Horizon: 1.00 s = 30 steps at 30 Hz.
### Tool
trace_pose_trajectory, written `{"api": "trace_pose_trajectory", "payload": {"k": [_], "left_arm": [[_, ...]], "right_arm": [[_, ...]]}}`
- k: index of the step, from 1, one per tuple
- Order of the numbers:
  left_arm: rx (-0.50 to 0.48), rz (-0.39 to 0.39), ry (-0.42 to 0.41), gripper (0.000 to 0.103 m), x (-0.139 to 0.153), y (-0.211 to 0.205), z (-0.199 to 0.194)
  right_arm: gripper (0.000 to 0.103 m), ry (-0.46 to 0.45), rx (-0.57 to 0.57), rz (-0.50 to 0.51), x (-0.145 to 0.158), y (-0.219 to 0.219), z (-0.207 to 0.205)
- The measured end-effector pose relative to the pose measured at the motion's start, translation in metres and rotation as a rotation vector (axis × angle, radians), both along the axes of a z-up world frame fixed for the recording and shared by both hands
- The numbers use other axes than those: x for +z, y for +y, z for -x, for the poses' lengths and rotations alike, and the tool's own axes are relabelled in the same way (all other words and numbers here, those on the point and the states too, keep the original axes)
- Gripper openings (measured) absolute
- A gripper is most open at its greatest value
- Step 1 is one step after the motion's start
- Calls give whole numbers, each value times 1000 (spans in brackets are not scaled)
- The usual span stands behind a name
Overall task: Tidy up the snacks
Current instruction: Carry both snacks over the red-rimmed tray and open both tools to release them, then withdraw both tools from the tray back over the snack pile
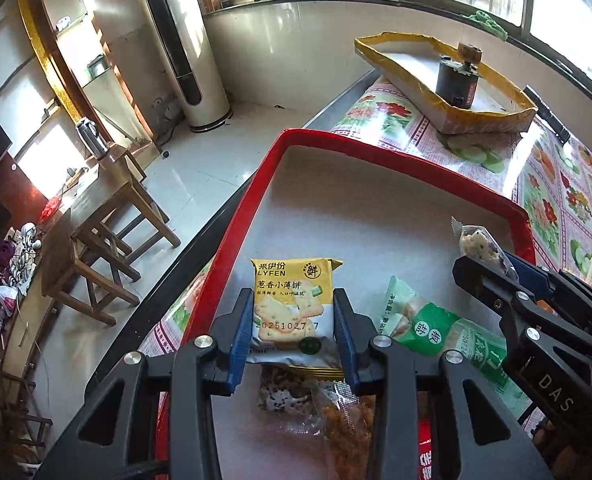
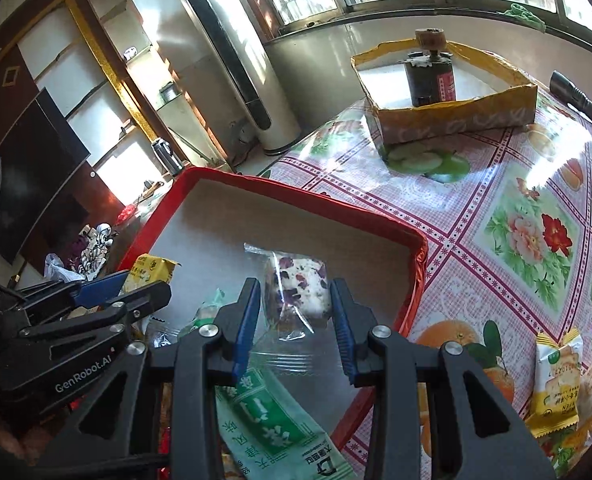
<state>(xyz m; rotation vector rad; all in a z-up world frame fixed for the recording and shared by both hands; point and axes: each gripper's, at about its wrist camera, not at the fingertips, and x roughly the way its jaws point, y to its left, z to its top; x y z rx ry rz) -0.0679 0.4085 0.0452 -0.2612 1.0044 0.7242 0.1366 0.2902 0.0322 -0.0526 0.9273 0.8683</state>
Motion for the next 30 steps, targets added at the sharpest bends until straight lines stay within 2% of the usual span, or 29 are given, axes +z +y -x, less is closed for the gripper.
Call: {"api": "trace_pose_trajectory", "payload": {"k": [5, 11, 18, 27, 30], "left_arm": [[17, 27, -2, 44, 1, 5, 2], [25, 26, -27, 51, 10, -1, 7], [-26, 25, -43, 52, 17, -28, 2], [-130, 38, -60, 62, 26, -74, -7], [-159, 47, -57, 62, 26, -88, -13]], "right_arm": [[38, 3, -3, -12, 0, 0, -1], [43, 0, -6, -104, 10, -19, 7], [43, 16, -66, -131, 15, -58, 17], [45, 34, -169, -136, 7, -122, 34], [47, 32, -208, -125, 5, -143, 39]]}}
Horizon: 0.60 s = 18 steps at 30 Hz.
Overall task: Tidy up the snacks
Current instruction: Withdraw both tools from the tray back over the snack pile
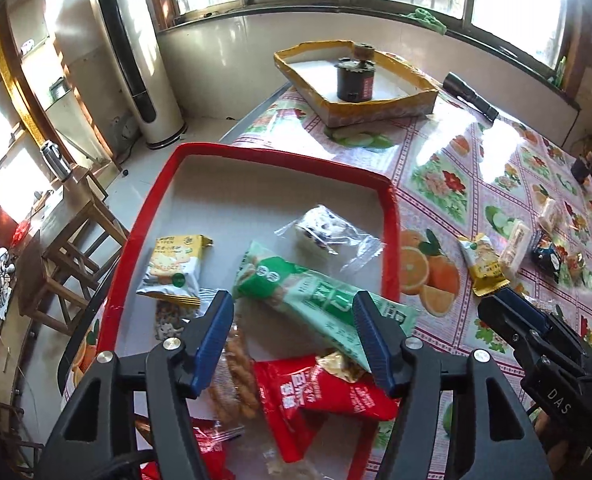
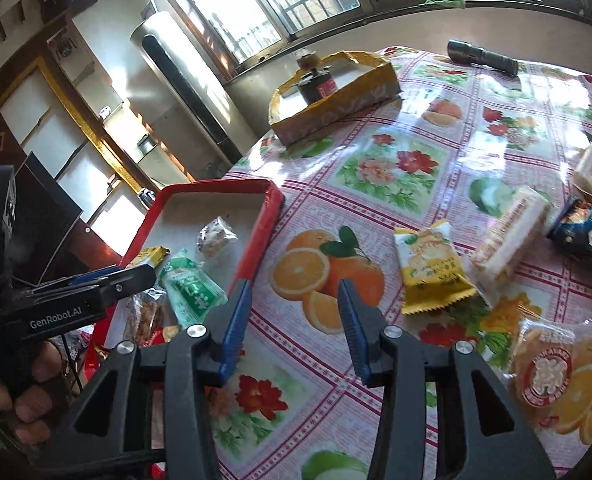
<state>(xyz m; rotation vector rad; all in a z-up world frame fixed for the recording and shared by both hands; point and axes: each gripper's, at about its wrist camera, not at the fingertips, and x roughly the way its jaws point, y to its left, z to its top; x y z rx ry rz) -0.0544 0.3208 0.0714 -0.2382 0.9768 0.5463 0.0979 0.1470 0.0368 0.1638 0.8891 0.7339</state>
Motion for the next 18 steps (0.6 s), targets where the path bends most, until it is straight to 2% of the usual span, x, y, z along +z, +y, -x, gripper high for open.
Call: {"api": "trace_pose_trajectory", "payload": {"k": [7, 10, 18], "left_arm": [[-58, 7, 7, 62, 2, -28, -10], [-71, 17, 11, 66, 2, -37, -13], [-110, 81, 31, 67, -8, -61, -35]], "right_arm": [[47, 13, -70, 13, -2, -45, 6], [47, 10, -90, 23, -1, -60, 11], [58, -39, -166, 100, 1, -97, 24]]}}
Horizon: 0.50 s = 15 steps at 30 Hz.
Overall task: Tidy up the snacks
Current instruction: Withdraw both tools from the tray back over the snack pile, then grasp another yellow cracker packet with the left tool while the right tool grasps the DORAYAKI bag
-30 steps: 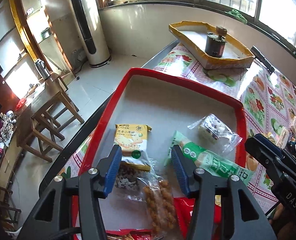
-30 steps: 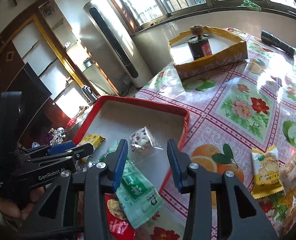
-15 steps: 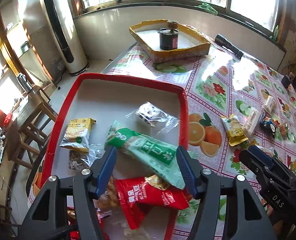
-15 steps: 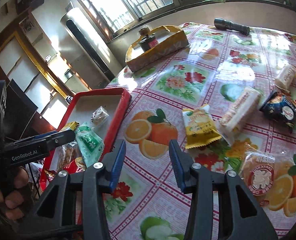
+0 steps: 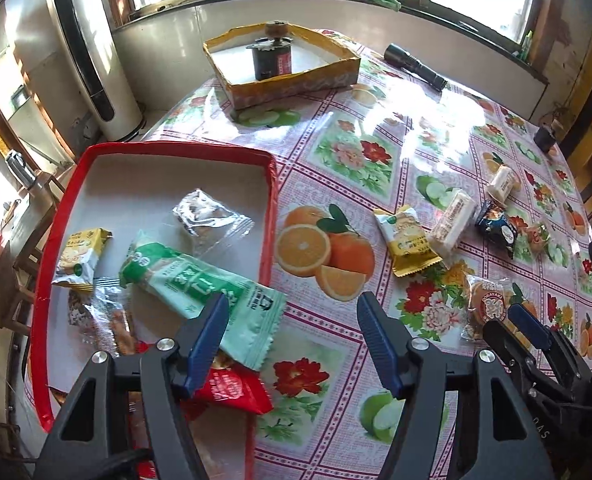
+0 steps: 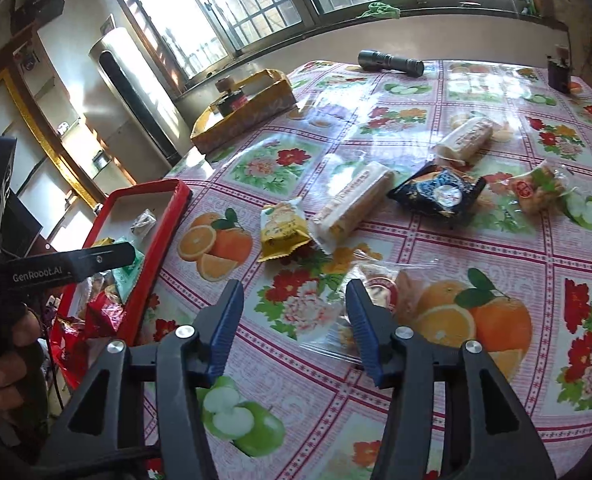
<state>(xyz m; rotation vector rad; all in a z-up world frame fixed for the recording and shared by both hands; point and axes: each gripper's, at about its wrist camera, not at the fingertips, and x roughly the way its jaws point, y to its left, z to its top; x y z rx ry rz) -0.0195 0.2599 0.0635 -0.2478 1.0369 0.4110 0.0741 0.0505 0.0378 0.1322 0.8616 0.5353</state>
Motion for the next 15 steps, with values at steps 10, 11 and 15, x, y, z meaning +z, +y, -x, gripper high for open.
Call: {"api": "trace_pose_trajectory", "payload": {"k": [10, 11, 15], "left_arm": [[26, 62, 36, 67, -23, -13, -52], [34, 76, 47, 67, -27, -13, -58], [55, 109, 73, 67, -42, -17, -81]], "right_arm": [[63, -51, -15, 174, -11, -11, -12], [69, -49, -16, 199, -12, -10, -15], [73, -6, -14, 241, -21, -6, -26]]}}
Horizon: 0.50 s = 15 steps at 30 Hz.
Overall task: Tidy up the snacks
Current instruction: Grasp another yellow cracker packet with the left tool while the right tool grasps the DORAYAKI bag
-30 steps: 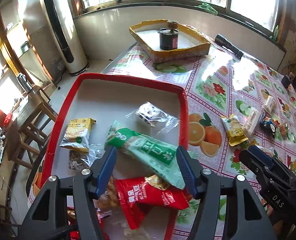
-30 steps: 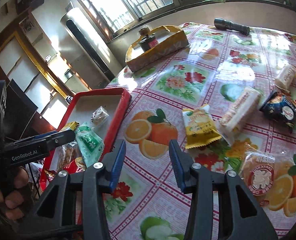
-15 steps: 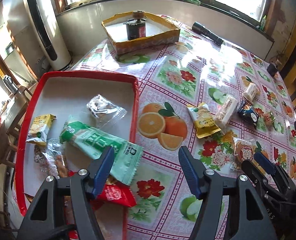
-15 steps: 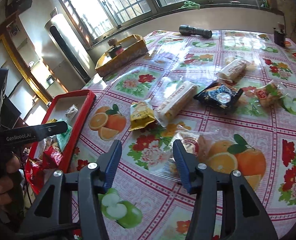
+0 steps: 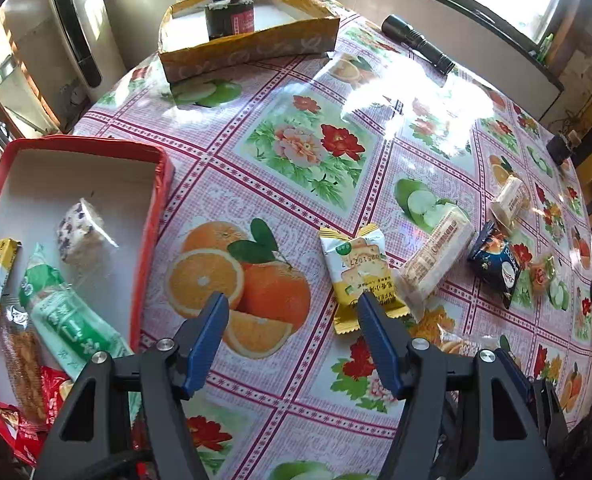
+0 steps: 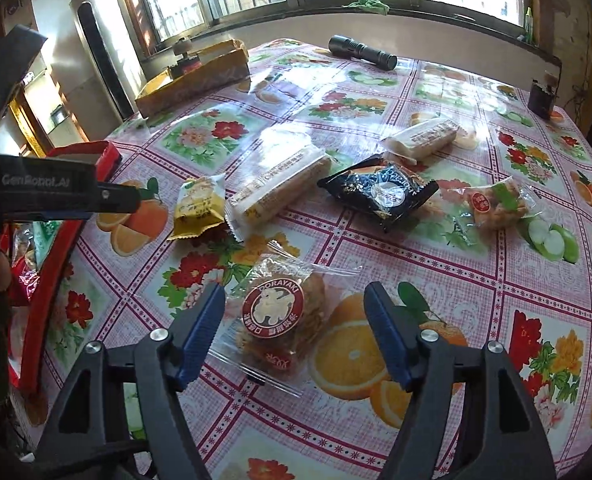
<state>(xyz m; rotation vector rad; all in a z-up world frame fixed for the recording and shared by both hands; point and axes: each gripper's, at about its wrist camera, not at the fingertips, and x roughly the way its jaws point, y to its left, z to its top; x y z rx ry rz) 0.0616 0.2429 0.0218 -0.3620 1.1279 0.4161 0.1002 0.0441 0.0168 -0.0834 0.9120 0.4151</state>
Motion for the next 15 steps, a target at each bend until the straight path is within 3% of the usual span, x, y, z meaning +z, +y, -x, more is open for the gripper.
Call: {"api": "trace_pose_trajectory", "payload": {"k": [4, 7, 13, 15], "left_arm": [[4, 8, 38, 68, -16, -6, -16], [0, -20, 31, 74, -18, -12, -22], [-29, 35, 24, 75, -19, -16, -37], [-40, 1, 34, 77, -22, -21, -43]], "right_arm": [[79, 28, 2, 44, -10, 7, -5], [80, 34, 8, 46, -11, 7, -7], [83, 40, 12, 40, -9, 8, -7], [83, 40, 11, 28, -9, 7, -9]]}}
